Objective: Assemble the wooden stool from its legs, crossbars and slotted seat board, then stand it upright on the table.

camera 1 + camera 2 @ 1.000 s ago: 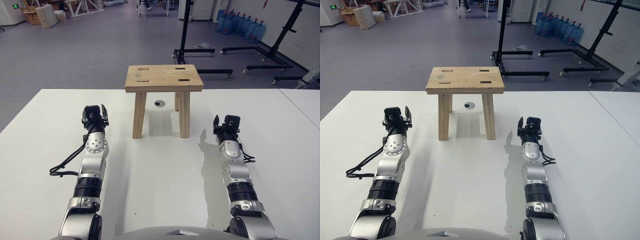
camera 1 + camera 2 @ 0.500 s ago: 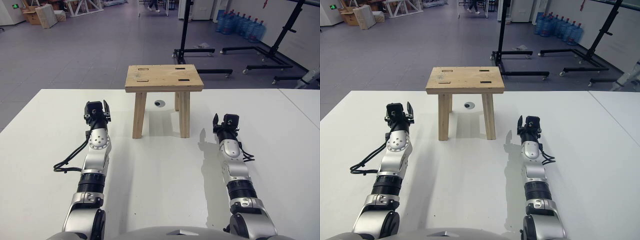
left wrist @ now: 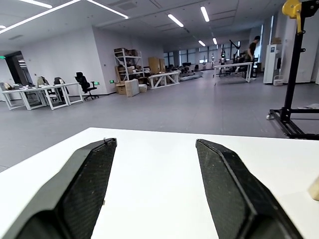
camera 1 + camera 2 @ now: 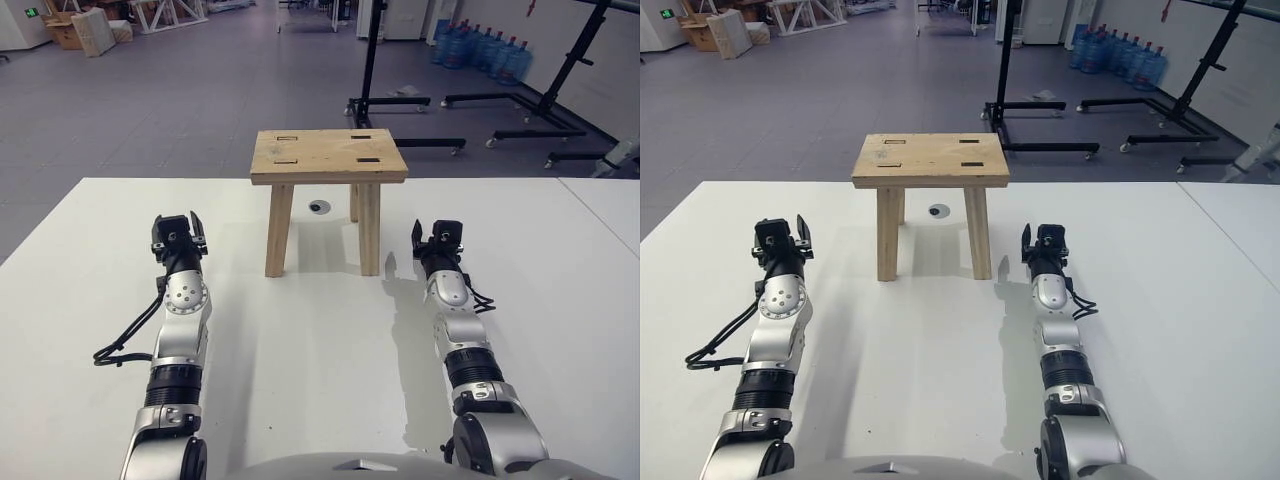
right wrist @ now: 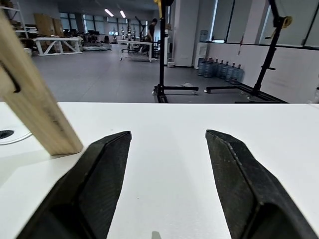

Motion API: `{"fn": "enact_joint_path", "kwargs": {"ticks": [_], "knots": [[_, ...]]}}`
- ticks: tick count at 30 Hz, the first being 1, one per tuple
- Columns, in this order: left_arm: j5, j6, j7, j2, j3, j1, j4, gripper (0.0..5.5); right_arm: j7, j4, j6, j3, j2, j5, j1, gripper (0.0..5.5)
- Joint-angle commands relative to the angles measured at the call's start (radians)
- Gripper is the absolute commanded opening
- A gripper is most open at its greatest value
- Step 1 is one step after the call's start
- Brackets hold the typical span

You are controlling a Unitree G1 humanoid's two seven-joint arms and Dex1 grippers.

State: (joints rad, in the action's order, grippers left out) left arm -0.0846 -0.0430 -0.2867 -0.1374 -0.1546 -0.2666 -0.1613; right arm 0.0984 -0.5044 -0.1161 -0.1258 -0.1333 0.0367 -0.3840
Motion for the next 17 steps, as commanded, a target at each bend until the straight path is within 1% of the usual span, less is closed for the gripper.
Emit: {"fn": "enact_joint_path", "kwargs": {"ticks": [1, 7, 17], "knots": [[-0.008, -0.015, 0.009, 0.0, 0.004, -0.026, -0.009, 2.91, 0.013, -0.023, -0.019, -0.007, -0.001, -0.012, -0.027, 2.75], [-0.008, -0.011, 0.02, -0.005, 0.001, -0.057, -0.037, 2.91, 0.029, -0.067, -0.041, -0.012, 0.004, -0.011, -0.058, 2.75], [-0.004, 0.002, 0.022, 0.004, 0.001, -0.047, -0.031, 2.91, 0.028, -0.074, -0.06, -0.004, 0.014, -0.023, -0.054, 2.75]]}}
